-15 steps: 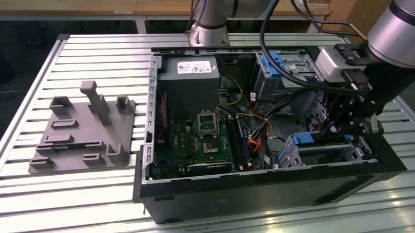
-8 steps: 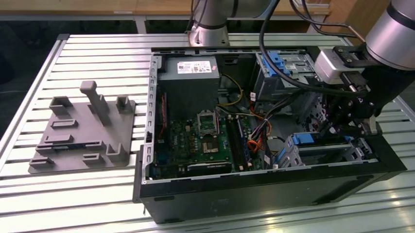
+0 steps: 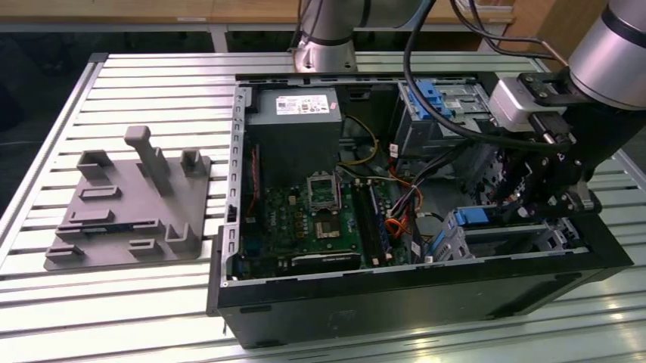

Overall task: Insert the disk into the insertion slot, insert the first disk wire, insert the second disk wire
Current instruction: 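Insert the second disk wire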

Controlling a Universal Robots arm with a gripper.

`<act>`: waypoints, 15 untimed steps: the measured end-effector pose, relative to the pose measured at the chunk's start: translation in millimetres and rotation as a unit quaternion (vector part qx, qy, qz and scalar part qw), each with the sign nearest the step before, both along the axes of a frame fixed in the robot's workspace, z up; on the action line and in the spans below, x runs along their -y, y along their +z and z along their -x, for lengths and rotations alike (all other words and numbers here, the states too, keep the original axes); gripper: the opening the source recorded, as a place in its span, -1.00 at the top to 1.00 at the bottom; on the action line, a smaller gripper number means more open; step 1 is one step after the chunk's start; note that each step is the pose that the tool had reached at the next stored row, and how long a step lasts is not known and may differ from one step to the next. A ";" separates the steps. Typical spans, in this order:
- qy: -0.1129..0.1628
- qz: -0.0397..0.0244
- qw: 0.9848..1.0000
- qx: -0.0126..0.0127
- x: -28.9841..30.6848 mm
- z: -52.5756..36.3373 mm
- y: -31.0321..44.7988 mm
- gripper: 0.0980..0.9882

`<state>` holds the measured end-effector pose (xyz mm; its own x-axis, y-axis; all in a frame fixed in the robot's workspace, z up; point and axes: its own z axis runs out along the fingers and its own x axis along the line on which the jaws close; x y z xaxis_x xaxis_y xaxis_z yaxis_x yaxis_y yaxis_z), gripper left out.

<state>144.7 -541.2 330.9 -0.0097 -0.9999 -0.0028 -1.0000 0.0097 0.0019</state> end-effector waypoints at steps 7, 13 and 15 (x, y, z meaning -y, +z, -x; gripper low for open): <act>0.000 0.000 1.000 0.000 -0.4 0.0 27.0 0.33; -0.002 0.000 1.000 0.000 -0.8 0.0 52.5 0.65; -0.002 -0.001 1.000 0.000 -0.8 0.0 58.5 0.78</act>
